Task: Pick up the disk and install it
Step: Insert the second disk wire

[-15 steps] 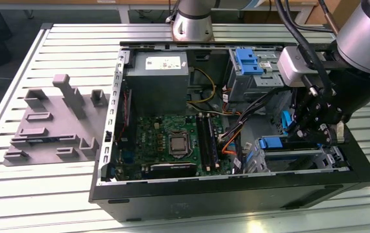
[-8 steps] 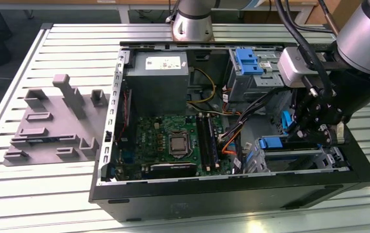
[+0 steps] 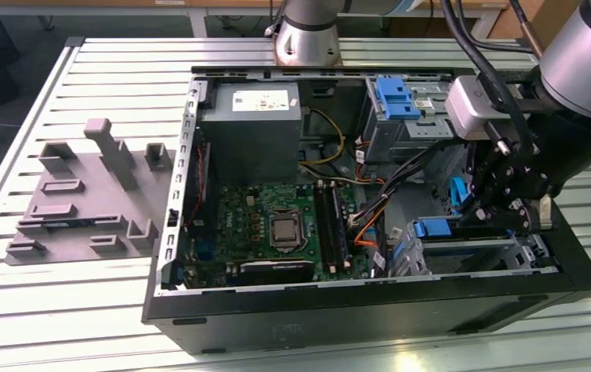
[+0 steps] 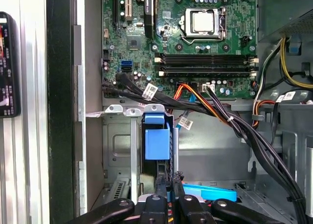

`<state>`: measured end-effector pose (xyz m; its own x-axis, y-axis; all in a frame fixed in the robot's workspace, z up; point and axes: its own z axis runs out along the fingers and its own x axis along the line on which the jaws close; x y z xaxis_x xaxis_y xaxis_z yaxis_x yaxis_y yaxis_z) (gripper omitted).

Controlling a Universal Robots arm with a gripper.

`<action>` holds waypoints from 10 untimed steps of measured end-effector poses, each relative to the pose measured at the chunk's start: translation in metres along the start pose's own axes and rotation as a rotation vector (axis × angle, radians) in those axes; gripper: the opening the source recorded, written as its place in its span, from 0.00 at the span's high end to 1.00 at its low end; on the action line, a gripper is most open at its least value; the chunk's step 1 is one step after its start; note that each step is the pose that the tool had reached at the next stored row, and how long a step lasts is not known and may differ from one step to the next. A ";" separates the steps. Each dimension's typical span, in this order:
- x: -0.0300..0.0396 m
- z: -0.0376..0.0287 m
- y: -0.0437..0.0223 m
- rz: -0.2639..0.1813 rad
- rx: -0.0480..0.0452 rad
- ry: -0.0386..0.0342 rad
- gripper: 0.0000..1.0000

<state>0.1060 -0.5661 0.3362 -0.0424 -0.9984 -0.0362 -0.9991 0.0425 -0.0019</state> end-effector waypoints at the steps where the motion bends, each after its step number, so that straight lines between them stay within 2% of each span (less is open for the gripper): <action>1: 0.0001 0.0000 -0.0001 0.000 0.0000 0.0001 0.84; 10: 0.0002 0.0011 -0.0017 0.000 0.0000 0.0002 0.84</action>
<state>0.1077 -0.5663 0.3351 -0.0424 -0.9985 -0.0360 -0.9991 0.0425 -0.0019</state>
